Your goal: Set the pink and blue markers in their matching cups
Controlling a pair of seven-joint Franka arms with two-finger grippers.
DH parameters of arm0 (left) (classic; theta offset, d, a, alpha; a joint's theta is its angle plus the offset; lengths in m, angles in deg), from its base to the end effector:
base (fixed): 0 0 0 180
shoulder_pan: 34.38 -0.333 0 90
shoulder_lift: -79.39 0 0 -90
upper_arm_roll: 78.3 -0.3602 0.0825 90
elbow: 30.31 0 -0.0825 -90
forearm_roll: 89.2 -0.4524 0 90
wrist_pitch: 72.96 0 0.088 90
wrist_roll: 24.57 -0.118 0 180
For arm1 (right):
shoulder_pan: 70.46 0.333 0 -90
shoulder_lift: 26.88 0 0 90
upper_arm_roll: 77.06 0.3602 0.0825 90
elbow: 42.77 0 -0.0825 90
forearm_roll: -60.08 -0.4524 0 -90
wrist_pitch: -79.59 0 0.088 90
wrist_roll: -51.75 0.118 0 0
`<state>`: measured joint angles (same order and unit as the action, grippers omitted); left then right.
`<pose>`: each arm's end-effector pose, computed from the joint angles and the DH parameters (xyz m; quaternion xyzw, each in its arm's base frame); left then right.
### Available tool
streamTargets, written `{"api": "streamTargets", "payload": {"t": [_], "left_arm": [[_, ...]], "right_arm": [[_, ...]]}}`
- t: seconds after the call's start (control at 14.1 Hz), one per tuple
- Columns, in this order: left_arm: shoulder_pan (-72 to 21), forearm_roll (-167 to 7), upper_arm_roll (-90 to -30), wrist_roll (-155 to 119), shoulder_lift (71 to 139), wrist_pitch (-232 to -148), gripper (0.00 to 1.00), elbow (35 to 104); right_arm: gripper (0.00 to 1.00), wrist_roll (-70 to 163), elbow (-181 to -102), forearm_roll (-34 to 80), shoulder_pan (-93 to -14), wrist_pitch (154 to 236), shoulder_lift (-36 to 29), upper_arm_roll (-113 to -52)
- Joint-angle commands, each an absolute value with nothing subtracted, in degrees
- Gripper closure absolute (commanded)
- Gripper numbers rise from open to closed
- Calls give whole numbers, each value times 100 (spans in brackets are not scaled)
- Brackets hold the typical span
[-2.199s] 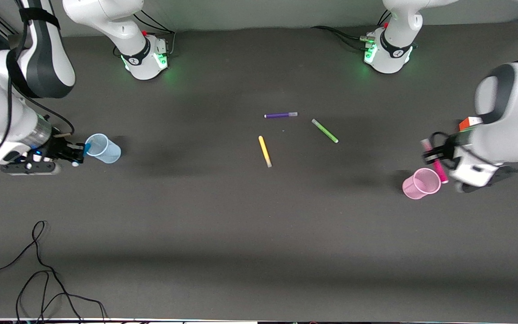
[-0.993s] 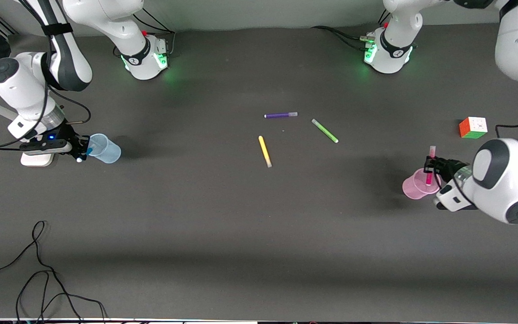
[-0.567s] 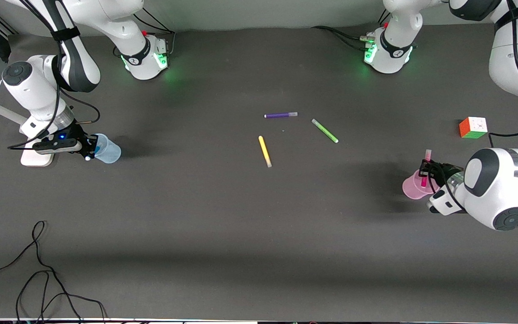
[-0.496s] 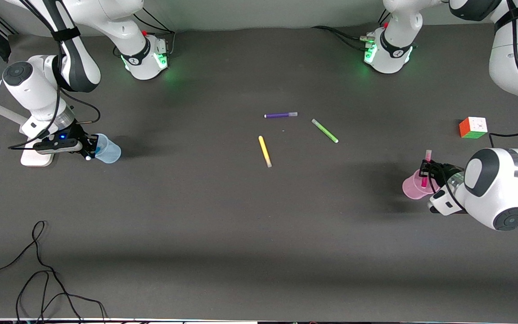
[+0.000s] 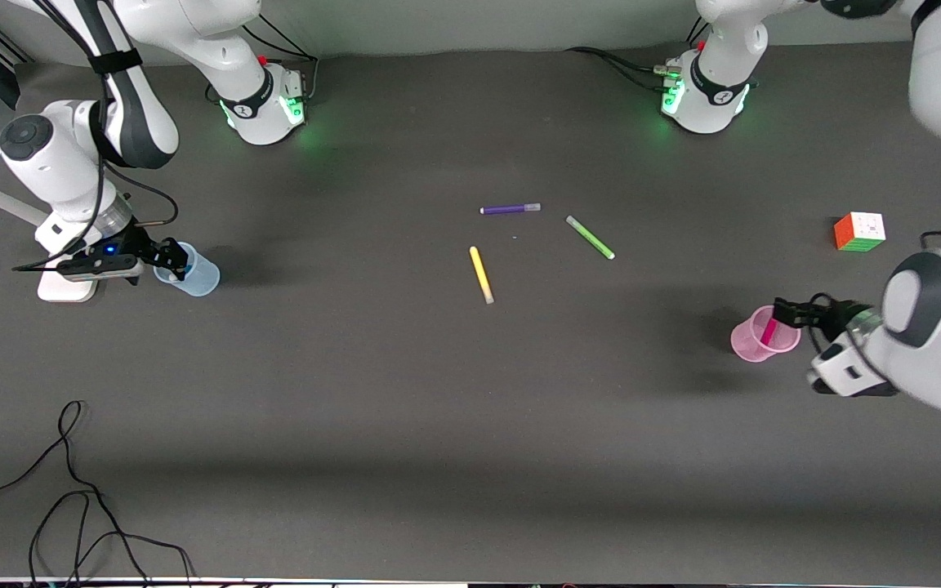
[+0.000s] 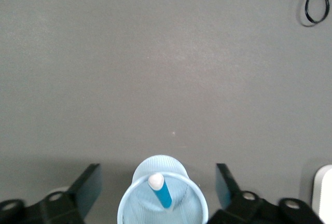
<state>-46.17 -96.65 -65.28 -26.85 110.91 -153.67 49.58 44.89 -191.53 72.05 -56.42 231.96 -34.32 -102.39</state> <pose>0.7251 0.0295 0.3693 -0.9655 0.0356 0.2579 0.0011 0.4826 -0.0876 0.2942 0.9942 0.0484 0.0864 0.0430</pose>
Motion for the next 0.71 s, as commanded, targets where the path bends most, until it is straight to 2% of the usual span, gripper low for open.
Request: {"api": "streamTargets", "payload": {"t": [0.0, 0.14, 0.28, 0.43, 0.57, 0.64], "left_arm": [[-4624, -9667, -6529, -3168, 10183, -15268, 0, 5230], [-4624, -9667, -6529, -3169, 9603, -15372, 0, 5624], [-4633, -9650, -6529, -3169, 9110, -15522, 0, 5985], [-4642, -9527, -6547, -3177, 8697, -15741, 0, 6301], [-4642, -9370, -6582, -3169, 8284, -16206, 0, 6740], [-4546, -9203, -6791, -3169, 8038, -16417, 0, 6943]], "right_arm": [[0, 4797, -18552, 7230, -5596, 22271, -3567, -10079], [0, 4894, -17877, 7186, -5587, 21262, -3585, -9825], [0, 4894, -16781, 6582, -5596, 19884, -3489, -9431], [0, 4877, -15734, 6430, -5605, 18774, -3322, -9305], [0, 4798, -15440, 6177, -5710, 18594, -3400, -9183], [0, 4815, -15343, 6088, -5754, 18550, -3479, -9069]]}}
